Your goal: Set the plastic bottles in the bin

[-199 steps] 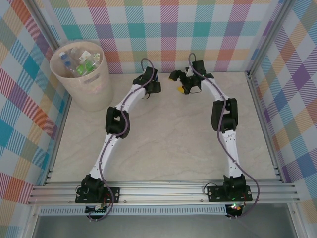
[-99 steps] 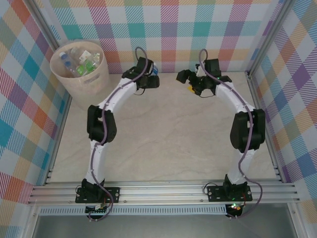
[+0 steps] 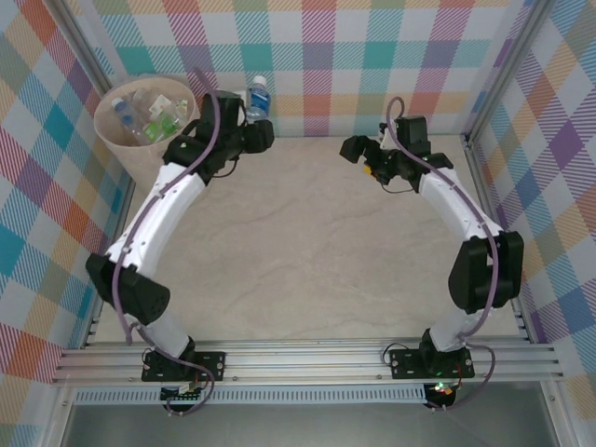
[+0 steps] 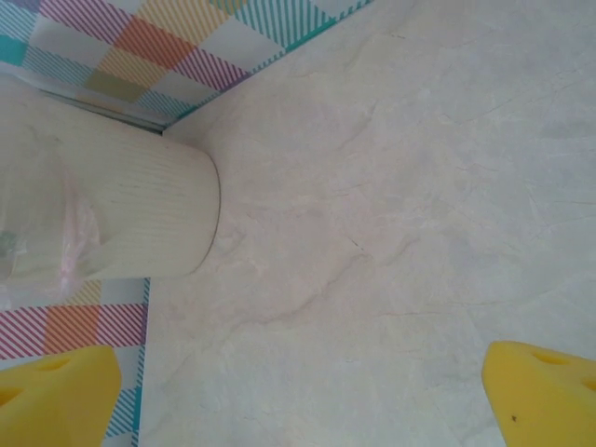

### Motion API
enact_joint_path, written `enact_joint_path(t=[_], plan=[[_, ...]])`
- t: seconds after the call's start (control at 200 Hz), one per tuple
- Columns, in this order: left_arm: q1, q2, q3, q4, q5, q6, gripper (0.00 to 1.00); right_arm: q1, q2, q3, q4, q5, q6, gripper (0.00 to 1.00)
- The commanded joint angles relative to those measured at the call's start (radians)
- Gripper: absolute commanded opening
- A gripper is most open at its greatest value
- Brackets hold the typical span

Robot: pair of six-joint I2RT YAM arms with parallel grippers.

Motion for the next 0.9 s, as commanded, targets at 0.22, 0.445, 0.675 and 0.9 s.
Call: enact_joint_path(t=[0.22,0.445,0.675,0.9], plan=[[0.050,-0.259,-0.099,-0.033,-0.210,0.022,0.51,0.002,-0.284,-0.140,0.001,0.067,-0.037,1.00],[0.164,-0.348,-0.085,-0.033,-0.327,0.060,0.50,0.002,-0.380,-0.207,-0.035,0.124,-0.078,1.00],[0.429,-0.303,-0.004,-0.087,-0.153,-0.007,0.50,0.002,-0.391,-0.226,-0.027,0.118,-0.076,1.00],[0.618,-0.205,0.068,-0.119,-0.026,-0.042,0.50,0.002,-0.393,-0.237,-0.025,0.118,-0.084,1.00]])
